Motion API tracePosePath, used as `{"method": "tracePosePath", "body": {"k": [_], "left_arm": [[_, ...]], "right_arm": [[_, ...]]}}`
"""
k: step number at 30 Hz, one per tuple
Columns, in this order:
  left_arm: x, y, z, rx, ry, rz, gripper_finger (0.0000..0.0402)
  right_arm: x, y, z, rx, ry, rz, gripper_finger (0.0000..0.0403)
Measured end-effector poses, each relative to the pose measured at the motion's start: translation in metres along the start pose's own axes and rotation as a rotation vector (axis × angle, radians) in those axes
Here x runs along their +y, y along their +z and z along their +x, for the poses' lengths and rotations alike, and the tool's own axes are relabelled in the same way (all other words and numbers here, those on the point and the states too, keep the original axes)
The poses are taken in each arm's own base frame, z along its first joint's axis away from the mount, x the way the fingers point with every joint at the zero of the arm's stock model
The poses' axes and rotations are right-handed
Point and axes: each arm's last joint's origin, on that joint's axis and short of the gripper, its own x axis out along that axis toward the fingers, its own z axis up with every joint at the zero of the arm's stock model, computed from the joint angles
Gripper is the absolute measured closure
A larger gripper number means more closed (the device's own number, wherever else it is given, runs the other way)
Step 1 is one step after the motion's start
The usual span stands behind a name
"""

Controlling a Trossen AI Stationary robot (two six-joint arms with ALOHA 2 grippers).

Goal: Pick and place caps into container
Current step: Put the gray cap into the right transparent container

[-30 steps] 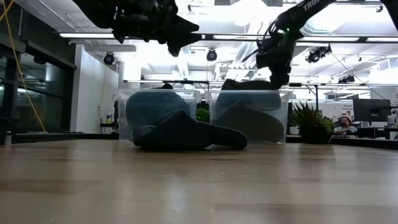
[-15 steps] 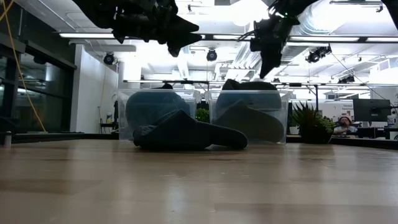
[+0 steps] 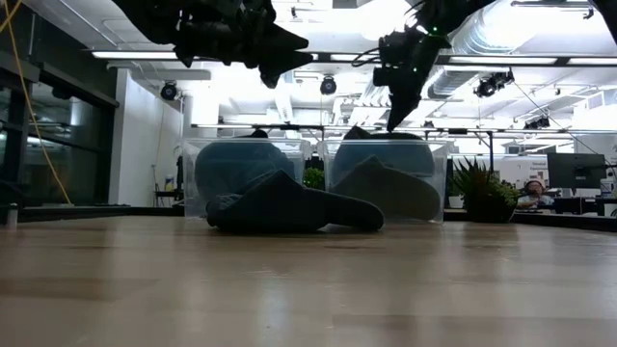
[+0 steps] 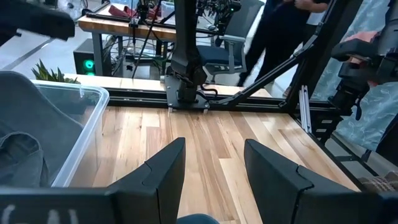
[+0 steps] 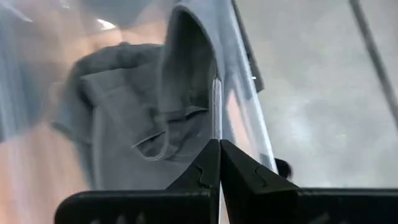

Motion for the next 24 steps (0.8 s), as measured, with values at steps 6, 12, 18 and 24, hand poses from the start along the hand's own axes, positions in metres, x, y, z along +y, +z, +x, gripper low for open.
{"method": "tracePosePath", "body": {"k": [6,12,18,24], "left_arm": [[0.000,-0.001,0.000,0.007,0.000,0.000,0.0239],[0.000,-0.001,0.000,0.011,0.000,0.004,0.0239],[0.000,-0.002,0.000,0.016,0.000,0.000,0.0239],[0.001,-0.005,0.000,0.042,0.033,-0.019,0.0239]], "right_arm": [[0.001,-0.004,0.013,-0.007,0.003,0.006,0.0402],[0.003,-0.014,0.030,0.006,0.015,0.015,0.0402],[0.005,-0.023,0.047,0.015,0.007,0.026,0.0403],[0.002,-0.013,0.033,-0.025,-0.005,0.046,0.0403]]}}
